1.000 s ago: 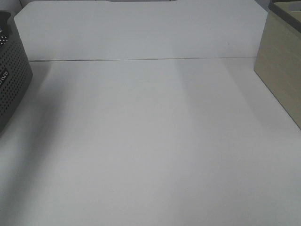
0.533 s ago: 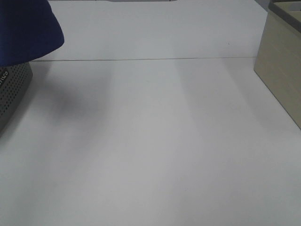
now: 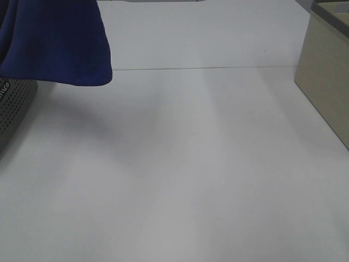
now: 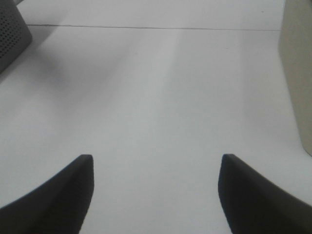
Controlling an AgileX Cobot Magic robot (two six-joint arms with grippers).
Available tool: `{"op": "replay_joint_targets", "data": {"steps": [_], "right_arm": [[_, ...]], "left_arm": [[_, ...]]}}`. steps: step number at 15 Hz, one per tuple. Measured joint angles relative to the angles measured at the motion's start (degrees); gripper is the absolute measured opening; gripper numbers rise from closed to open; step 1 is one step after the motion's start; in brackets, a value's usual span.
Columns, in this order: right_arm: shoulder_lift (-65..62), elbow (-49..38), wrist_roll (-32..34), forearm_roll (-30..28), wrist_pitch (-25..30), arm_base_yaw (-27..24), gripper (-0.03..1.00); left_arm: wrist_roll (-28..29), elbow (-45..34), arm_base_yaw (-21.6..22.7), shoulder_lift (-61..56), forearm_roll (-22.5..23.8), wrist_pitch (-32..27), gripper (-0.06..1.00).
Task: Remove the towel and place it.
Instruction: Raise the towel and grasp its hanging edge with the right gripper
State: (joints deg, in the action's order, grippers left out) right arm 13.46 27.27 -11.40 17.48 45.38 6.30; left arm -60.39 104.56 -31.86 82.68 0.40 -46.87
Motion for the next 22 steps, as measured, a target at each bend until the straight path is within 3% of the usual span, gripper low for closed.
{"op": "replay_joint_targets", "data": {"steps": [1, 2, 3, 5, 6, 9, 11, 13, 17, 20, 22], "right_arm": [[2.9, 0.0, -3.3, 2.8, -1.8, 0.0, 0.71], [14.3, 0.0, -21.8, 17.3, -8.1, 0.0, 0.71], [19.9, 0.0, -32.8, 26.1, -10.4, 0.0, 0.71], [31.3, 0.0, -58.2, 46.8, -10.3, 0.0, 0.71], [34.1, 0.0, -64.8, 52.1, -9.3, 0.0, 0.71], [49.2, 0.0, -97.2, 76.2, 4.1, 0.0, 0.71], [57.7, 0.6, -111.7, 80.7, 13.2, 0.0, 0.71], [63.7, 2.5, -114.8, 81.6, 17.4, 0.0, 0.72], [71.5, 7.7, -108.9, 81.9, 22.0, 0.9, 0.75], [72.6, 10.0, -106.1, 82.0, 22.1, 2.9, 0.75], [73.4, 11.6, -106.0, 82.0, 18.2, 5.5, 0.75]], "left_arm": [[0.0, 0.0, -0.6, 0.0, 0.0, 0.0, 0.00], [0.0, 0.0, -2.8, 0.0, -0.1, 0.0, 0.00], [0.0, 0.0, -3.7, 0.0, -0.1, 0.0, 0.00], [0.0, 0.0, -4.8, 0.0, -0.1, 0.0, 0.00], [0.0, 0.0, -5.0, 0.0, -0.1, 0.0, 0.00], [0.0, 0.0, -5.6, 0.0, -0.4, 0.0, 0.00], [0.0, 0.0, -5.6, 0.0, -1.8, 0.0, 0.00], [0.0, 0.0, -5.6, 0.0, -2.7, 0.0, 0.00], [0.0, 0.0, -5.6, 0.0, -5.2, 0.0, 0.00], [0.0, 0.0, -5.6, 0.0, -5.3, 0.0, 0.00], [0.0, 0.0, -5.6, 0.0, -5.5, 0.0, 0.00]]}}
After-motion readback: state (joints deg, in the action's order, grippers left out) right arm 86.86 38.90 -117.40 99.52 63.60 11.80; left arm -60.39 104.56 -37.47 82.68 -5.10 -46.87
